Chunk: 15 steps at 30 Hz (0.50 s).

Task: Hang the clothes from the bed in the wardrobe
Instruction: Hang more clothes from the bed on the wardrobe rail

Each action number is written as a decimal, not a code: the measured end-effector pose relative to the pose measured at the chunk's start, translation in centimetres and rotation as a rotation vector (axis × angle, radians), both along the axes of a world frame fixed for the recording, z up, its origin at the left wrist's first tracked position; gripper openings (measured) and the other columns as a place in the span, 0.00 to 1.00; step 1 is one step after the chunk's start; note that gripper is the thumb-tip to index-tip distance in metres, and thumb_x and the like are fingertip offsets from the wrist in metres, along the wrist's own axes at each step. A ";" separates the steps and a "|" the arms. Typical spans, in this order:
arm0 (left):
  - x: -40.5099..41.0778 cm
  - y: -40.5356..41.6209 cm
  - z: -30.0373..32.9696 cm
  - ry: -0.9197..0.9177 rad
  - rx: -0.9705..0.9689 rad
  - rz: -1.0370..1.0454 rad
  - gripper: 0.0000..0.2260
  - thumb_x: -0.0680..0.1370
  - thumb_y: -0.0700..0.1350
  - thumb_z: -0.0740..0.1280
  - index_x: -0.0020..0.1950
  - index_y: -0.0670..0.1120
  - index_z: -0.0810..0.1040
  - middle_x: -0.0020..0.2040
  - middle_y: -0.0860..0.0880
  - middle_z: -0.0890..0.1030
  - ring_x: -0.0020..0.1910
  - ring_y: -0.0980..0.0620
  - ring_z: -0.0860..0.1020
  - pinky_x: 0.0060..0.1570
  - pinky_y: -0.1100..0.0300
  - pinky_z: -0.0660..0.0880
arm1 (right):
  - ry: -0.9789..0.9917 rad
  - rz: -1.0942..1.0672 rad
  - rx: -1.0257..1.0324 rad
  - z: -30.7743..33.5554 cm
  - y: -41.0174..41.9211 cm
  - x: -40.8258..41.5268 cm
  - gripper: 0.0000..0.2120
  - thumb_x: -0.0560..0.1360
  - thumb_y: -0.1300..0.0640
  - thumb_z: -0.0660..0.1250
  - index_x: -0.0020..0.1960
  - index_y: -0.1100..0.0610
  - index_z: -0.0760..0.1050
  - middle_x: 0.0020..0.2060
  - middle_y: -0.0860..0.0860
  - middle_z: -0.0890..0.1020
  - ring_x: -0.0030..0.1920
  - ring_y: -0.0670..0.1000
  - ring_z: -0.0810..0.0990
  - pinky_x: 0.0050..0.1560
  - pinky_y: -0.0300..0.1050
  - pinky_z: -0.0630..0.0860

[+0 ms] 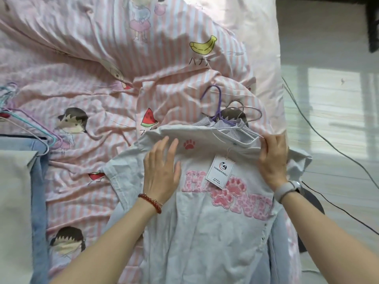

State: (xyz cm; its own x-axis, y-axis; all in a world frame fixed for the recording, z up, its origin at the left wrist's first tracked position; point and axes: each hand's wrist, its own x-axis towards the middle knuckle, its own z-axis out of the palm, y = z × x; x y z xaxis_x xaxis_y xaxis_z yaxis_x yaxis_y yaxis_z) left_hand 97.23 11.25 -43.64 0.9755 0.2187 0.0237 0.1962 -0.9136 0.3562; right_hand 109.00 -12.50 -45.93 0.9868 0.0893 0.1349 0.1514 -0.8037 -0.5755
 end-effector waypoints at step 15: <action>-7.6 2.2 8.6 0.032 -0.240 0.181 0.11 0.80 0.49 0.56 0.56 0.46 0.75 0.41 0.43 0.81 0.42 0.39 0.79 0.36 0.52 0.70 | -0.207 0.447 -0.053 9.8 5.3 -4.1 0.12 0.74 0.59 0.64 0.55 0.63 0.78 0.44 0.61 0.79 0.46 0.62 0.78 0.48 0.60 0.74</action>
